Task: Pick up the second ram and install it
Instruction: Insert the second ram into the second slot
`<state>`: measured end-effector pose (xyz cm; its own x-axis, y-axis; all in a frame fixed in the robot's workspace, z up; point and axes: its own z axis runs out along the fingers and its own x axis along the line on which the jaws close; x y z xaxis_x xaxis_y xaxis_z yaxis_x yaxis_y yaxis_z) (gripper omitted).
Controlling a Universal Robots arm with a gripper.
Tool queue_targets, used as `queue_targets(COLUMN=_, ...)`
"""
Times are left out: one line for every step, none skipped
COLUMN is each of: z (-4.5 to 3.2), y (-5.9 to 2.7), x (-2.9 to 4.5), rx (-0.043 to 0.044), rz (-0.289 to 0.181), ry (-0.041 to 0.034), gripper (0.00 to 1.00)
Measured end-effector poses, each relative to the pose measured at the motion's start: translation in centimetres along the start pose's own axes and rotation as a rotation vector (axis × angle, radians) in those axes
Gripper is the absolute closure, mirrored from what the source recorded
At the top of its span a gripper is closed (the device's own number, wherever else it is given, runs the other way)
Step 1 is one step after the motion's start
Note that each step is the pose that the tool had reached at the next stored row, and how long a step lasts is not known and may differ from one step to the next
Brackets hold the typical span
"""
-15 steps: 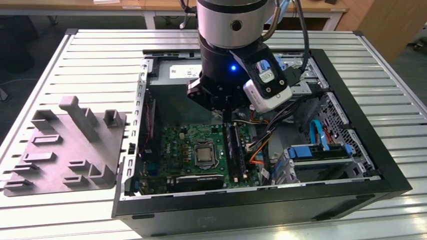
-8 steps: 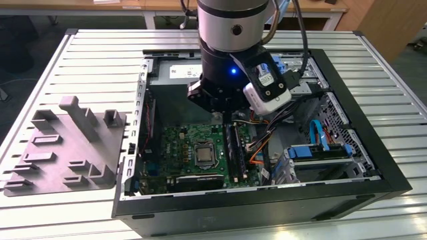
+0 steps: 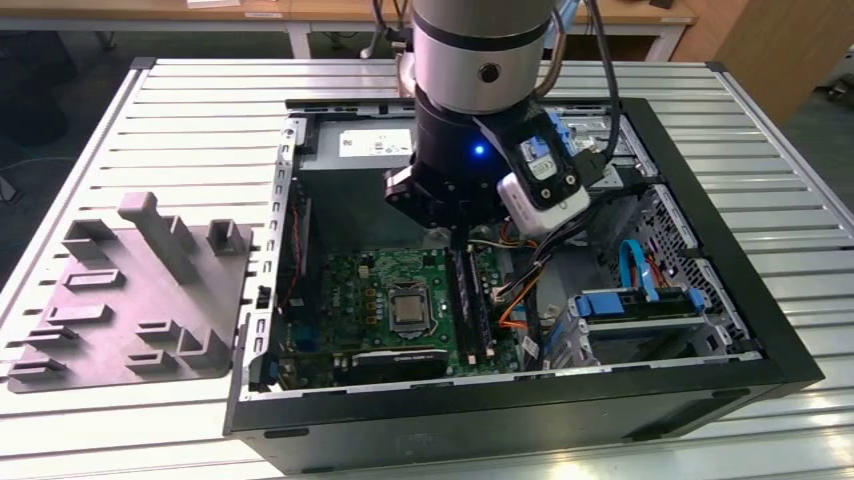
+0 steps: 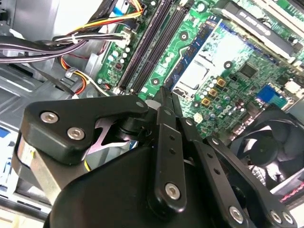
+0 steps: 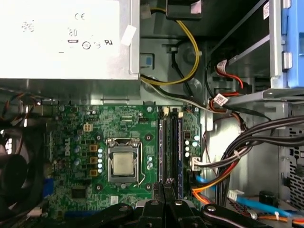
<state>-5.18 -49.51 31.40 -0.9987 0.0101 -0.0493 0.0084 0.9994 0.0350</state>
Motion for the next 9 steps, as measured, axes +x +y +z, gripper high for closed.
queue_targets(z=0.12, y=0.24, x=-0.06, rx=0.0005, rz=0.000, ry=0.0018, gripper=0.89)
queue_targets(z=0.23, y=0.47, x=-0.10, rx=0.0010, rz=0.000, ry=0.0033, gripper=0.89)
queue_targets(z=0.35, y=0.70, x=-0.15, rx=0.0011, rz=0.000, ry=0.0046, gripper=0.89)
queue_targets(z=0.48, y=0.92, x=-0.18, rx=0.0011, rz=0.000, ry=0.0059, gripper=0.89)
queue_targets(z=0.61, y=1.01, x=-0.24, rx=0.0010, rz=0.000, ry=0.0070, gripper=0.89)
queue_targets(z=0.74, y=1.02, x=-0.30, rx=0.0010, rz=0.000, ry=0.0072, gripper=0.89)
queue_targets(z=0.91, y=1.03, x=-0.37, rx=0.0011, rz=0.000, ry=0.0075, gripper=0.89)
queue_targets(z=1.06, y=1.02, x=-0.43, rx=0.0013, rz=0.000, ry=0.0076, gripper=0.89)
queue_targets(z=1.14, y=1.02, x=-0.45, rx=0.0013, rz=0.000, ry=0.0076, gripper=0.89)
